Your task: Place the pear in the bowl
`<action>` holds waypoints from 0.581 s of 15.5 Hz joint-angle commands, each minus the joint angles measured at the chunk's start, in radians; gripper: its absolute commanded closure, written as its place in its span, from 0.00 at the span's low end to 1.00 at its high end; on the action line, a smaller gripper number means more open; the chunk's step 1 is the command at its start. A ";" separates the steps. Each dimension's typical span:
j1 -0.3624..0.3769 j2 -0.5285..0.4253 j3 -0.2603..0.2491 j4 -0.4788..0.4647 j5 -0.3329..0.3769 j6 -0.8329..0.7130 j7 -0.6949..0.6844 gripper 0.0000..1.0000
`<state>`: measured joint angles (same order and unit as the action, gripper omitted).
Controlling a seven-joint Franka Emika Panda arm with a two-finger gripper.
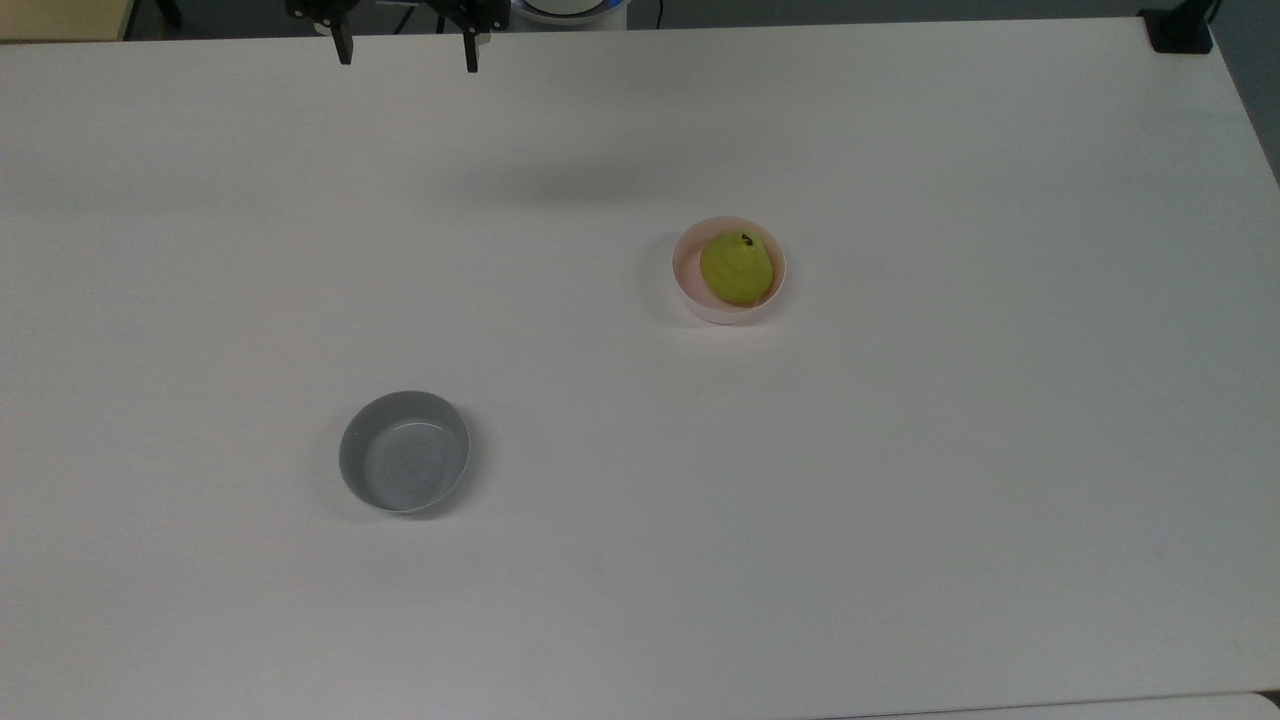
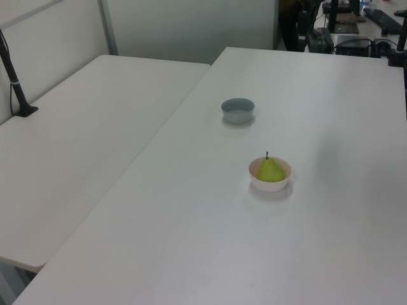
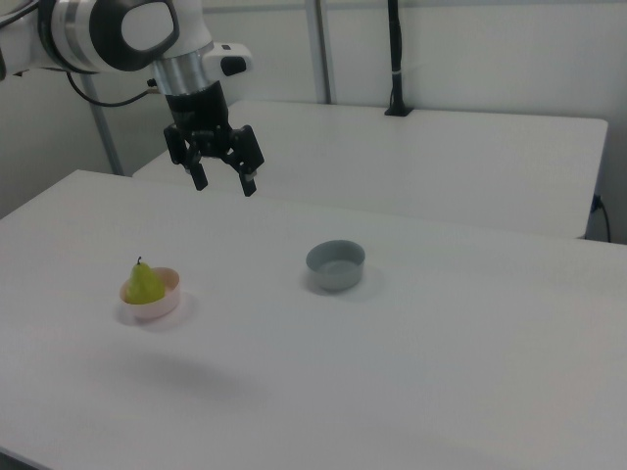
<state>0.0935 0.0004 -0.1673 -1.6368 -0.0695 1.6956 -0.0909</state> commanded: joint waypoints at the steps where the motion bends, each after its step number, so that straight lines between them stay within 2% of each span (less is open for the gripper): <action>1: 0.011 0.001 -0.017 0.014 0.059 0.005 -0.009 0.00; 4: 0.006 0.003 -0.015 0.014 0.066 0.013 -0.003 0.00; 9: -0.028 0.004 0.015 0.011 0.069 0.013 -0.003 0.00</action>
<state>0.0804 0.0021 -0.1682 -1.6323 -0.0189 1.6996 -0.0905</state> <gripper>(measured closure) 0.000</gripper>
